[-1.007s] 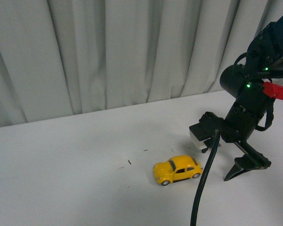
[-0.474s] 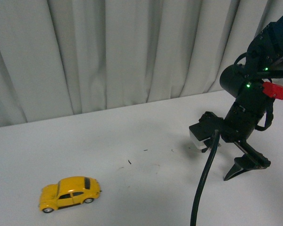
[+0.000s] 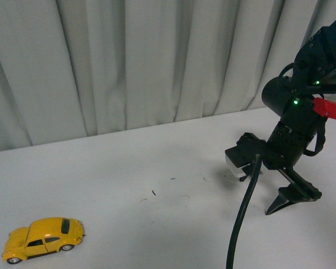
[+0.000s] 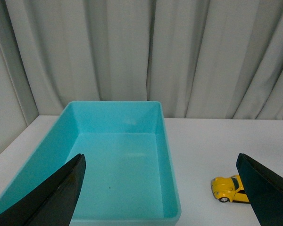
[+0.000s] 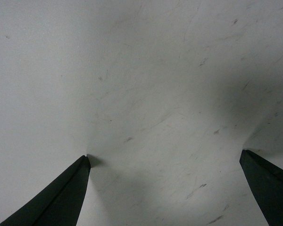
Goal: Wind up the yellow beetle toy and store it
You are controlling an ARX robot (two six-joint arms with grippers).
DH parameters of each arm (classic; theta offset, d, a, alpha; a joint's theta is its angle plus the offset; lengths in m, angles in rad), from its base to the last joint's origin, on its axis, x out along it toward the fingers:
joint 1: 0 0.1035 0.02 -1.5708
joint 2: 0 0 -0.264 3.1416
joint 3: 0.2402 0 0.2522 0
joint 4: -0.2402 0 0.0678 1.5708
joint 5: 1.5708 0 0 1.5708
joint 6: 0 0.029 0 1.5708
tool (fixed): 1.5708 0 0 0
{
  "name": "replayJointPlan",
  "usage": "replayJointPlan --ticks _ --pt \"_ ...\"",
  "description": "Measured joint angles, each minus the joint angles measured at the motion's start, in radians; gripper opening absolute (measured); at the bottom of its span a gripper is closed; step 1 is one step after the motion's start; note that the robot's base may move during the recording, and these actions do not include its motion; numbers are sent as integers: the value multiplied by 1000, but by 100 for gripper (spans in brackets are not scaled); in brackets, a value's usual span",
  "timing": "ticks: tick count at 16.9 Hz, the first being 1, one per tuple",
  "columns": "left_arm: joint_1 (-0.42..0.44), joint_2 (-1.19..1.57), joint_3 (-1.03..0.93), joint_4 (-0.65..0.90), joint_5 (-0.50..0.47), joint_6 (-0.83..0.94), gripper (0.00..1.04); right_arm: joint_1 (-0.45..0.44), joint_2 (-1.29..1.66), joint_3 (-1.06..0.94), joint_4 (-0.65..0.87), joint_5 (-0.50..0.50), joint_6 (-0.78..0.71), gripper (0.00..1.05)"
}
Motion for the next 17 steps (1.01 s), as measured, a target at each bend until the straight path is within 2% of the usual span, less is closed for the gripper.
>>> replayJointPlan --ticks 11,17 --pt "0 0 0 0 0 0 98 26 -38 5 25 -40 -1 98" --pt "0 0 0 0 0 0 98 33 -158 180 -41 32 -6 98"
